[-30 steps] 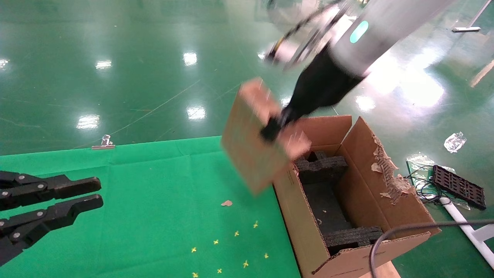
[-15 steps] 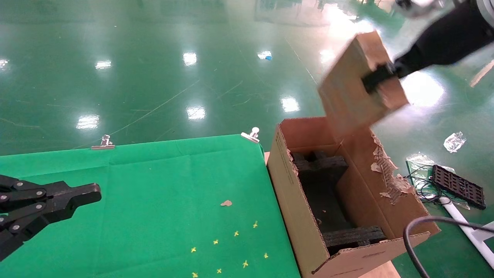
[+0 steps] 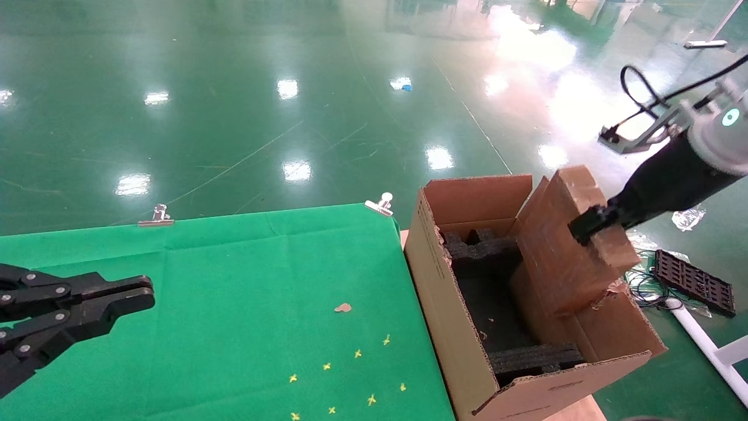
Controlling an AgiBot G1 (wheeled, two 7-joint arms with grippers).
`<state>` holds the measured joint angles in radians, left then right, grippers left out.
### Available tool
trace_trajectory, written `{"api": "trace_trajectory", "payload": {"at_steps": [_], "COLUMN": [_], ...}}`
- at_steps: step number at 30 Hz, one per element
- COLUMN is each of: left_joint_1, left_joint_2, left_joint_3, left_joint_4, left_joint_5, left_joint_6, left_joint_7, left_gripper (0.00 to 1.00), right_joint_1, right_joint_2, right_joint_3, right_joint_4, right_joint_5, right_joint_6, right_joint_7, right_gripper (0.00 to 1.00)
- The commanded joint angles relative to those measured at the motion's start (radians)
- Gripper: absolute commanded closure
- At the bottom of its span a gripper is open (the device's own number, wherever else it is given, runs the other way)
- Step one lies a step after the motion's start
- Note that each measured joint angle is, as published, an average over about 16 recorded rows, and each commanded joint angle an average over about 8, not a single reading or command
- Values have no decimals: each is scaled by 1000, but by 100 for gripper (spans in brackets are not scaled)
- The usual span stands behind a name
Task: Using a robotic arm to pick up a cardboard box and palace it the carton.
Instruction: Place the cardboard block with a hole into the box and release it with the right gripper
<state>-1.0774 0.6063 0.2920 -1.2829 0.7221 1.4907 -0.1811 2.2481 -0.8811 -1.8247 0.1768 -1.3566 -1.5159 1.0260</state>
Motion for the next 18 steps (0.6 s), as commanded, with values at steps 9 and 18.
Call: {"api": "trace_trajectory", "payload": {"at_steps": [9,18], "left_joint_1": [0,0], "left_joint_2": [0,0], "left_joint_3": [1,1], "left_joint_4": [0,0], "left_joint_5": [0,-1], "left_joint_6": [0,0], "left_joint_7": [0,1], "left_gripper": [0,0], "right_joint_1": [-134,-229], "right_joint_2": [-16,-33], "right_joint_3": [1,2], "right_joint_4": [-76,-124], "right_joint_5": [11,14], "right_joint_6": [49,117], "right_joint_7": [-29,-43], "right_gripper": [100,100]}}
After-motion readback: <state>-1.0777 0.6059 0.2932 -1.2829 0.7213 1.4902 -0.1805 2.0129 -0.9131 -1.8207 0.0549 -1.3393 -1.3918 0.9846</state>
